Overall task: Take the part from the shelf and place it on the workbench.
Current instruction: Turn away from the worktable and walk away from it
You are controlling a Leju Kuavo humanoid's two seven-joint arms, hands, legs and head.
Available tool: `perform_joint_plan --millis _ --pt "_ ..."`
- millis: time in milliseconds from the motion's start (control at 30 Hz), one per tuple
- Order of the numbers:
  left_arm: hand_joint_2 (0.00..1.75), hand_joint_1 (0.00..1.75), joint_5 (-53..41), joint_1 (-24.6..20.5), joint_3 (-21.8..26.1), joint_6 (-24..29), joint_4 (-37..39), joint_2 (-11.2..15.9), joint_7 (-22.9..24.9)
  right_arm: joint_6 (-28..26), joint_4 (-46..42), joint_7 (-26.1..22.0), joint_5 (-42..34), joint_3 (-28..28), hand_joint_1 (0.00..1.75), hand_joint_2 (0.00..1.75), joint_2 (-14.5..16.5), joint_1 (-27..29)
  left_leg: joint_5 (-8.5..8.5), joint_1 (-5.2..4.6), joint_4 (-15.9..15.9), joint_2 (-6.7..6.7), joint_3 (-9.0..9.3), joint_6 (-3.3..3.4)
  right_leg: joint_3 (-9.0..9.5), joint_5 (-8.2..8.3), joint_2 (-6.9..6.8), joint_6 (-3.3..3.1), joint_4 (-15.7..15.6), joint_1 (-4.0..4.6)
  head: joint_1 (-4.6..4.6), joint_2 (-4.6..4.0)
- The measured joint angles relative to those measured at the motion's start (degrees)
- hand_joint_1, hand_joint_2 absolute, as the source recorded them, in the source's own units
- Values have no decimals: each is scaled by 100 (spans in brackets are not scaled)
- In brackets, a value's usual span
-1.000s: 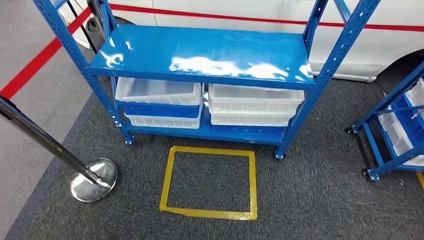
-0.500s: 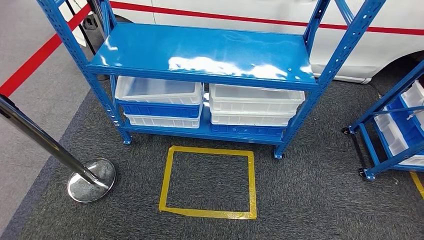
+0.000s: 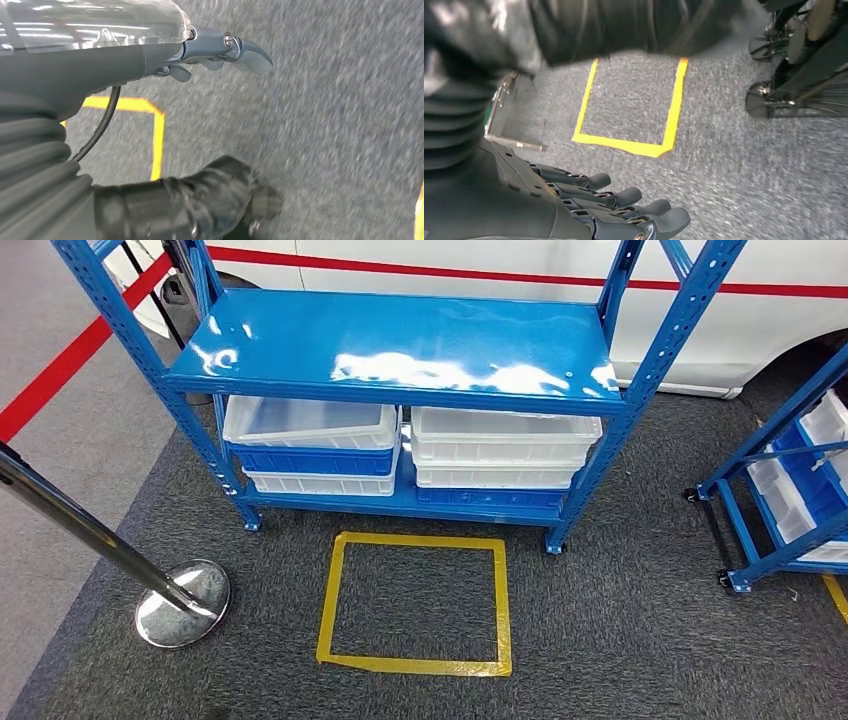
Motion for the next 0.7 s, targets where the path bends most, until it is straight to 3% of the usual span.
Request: perform_joint_plan --millis 67,133,167,200,267,333,433,500,600,633,667,700 --pt "0 0 227 122 -183 -61 16 20 46 34 -86 -8 -179 186 0 0 -26 -35 -373 13 638 -16 -289 -39 8 13 -8 -51 -27 -8 -8 0" --pt "87 0 430 287 -345 -106 81 43 89 68 -229 -14 -344 345 0 87 -58 -111 -636 27 1319 -17 -619 -71 4 6 -6 -65 -16 4 -11 0" --pt "131 0 522 379 -419 -125 133 57 107 79 -314 -16 -418 417 0 131 -72 -162 -611 32 1422 -17 -676 -82 5 -1 -3 -63 -6 7 -12 0" --pt "175 0 605 474 -487 -141 191 75 122 83 -409 -20 -487 483 0 175 -83 -219 -471 36 1281 -16 -618 -87 8 -11 3 -55 8 6 -12 0" --pt "175 0 761 653 -623 -183 316 105 151 88 -607 -28 -614 617 0 175 -94 -336 -81 41 522 -16 -270 -72 14 -46 15 -16 51 5 -12 0" --pt "175 0 934 798 -780 -223 427 131 182 104 -788 -40 -755 770 0 175 -120 -430 124 29 -45 -19 -2 -14 9 -89 21 46 97 23 -7 0" --pt "175 0 1126 924 -1034 -274 488 163 212 152 -919 -53 -894 1009 0 175 -175 -484 164 13 -147 -30 42 94 17 -106 13 130 109 35 -4 0" --pt "175 0 1072 920 -1082 -271 493 172 196 154 -930 -46 -830 1048 0 175 -196 -492 200 29 -192 -32 46 172 -37 -235 11 192 268 19 -2 0" --pt "175 0 384 861 -964 -104 507 169 76 60 -925 0 -181 950 0 175 -191 -483 221 35 -211 -18 28 232 -481 -763 11 263 1204 -16 3 0" --pt "175 0 144 839 -910 -46 513 168 41 28 -922 15 51 904 0 175 -188 -481 220 31 -208 -10 23 232 -633 -870 11 276 1509 -25 2 0" --pt "175 0 -46 814 -850 -1 520 167 13 1 -919 26 225 845 0 175 -186 -482 218 28 -205 -3 23 230 -706 -867 10 282 1648 -31 2 0" --pt "175 0 -199 785 -785 39 527 164 -14 -24 -917 37 368 780 0 175 -186 -484 214 27 -203 1 29 226 -670 -749 10 279 1569 -34 2 0"
